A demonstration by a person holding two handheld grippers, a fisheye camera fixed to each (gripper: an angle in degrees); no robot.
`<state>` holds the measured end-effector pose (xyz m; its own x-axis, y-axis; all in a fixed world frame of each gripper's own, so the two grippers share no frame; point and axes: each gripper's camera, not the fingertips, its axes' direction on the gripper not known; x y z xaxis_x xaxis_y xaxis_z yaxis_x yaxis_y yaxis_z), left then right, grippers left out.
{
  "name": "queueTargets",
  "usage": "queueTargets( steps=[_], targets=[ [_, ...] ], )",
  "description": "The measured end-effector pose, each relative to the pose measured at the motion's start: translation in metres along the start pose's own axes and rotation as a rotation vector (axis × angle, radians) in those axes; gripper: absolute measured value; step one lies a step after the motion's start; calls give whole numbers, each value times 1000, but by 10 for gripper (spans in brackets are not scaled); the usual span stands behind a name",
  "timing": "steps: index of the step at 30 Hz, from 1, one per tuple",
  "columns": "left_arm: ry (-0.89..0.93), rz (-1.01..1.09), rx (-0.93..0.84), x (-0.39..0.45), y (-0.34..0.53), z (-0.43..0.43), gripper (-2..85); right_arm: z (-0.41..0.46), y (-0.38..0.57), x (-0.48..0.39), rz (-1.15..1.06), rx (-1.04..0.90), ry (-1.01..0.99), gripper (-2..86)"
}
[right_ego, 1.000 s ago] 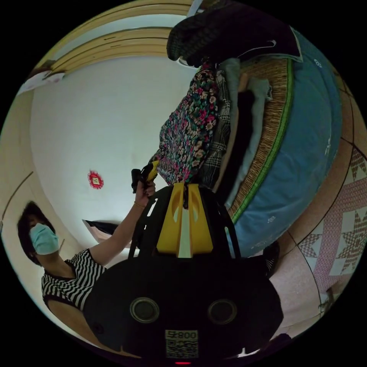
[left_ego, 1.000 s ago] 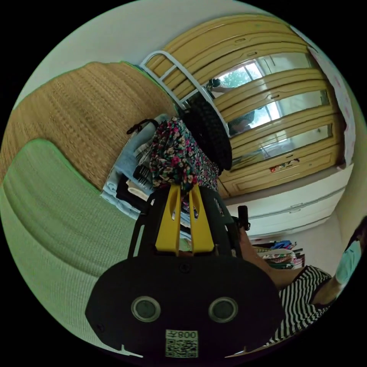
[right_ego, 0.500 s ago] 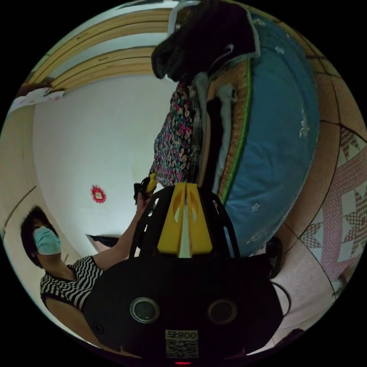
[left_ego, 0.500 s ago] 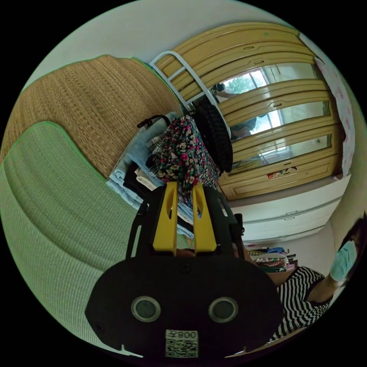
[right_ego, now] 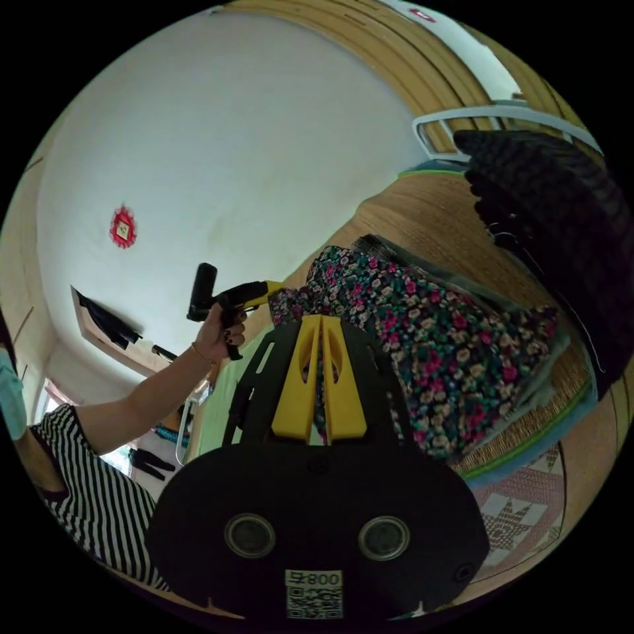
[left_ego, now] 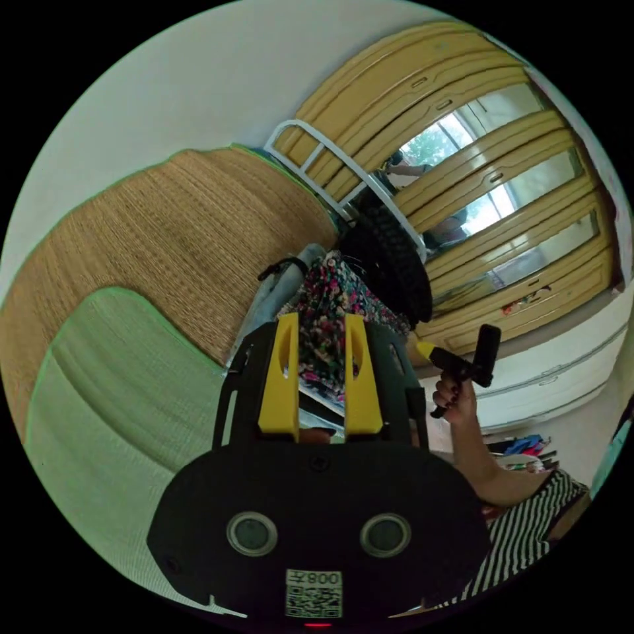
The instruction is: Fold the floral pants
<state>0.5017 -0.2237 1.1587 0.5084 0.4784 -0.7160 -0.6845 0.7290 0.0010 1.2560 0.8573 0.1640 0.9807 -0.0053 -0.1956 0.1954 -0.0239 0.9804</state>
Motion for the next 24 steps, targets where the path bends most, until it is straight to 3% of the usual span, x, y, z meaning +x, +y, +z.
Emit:
queueTargets(
  steps=[6, 9, 12, 17, 24],
  targets=[
    [40, 29, -22, -3, -26, 47, 101, 34, 0, -5, -25, -83, 7, 0],
    [60, 54, -136, 2, -40, 90, 102, 40, 3, -12, -45, -86, 2, 0],
    [-39, 78, -191, 9, -43, 115, 84, 47, 7, -19, -70, -110, 35, 0],
    [-28, 230, -102, 41, -45, 112, 42, 50, 13, -30, -123, -108, 96, 0],
    [-223, 263, -169, 43, -39, 140, 63, 54, 14, -25, -84, -104, 159, -1]
  ],
)
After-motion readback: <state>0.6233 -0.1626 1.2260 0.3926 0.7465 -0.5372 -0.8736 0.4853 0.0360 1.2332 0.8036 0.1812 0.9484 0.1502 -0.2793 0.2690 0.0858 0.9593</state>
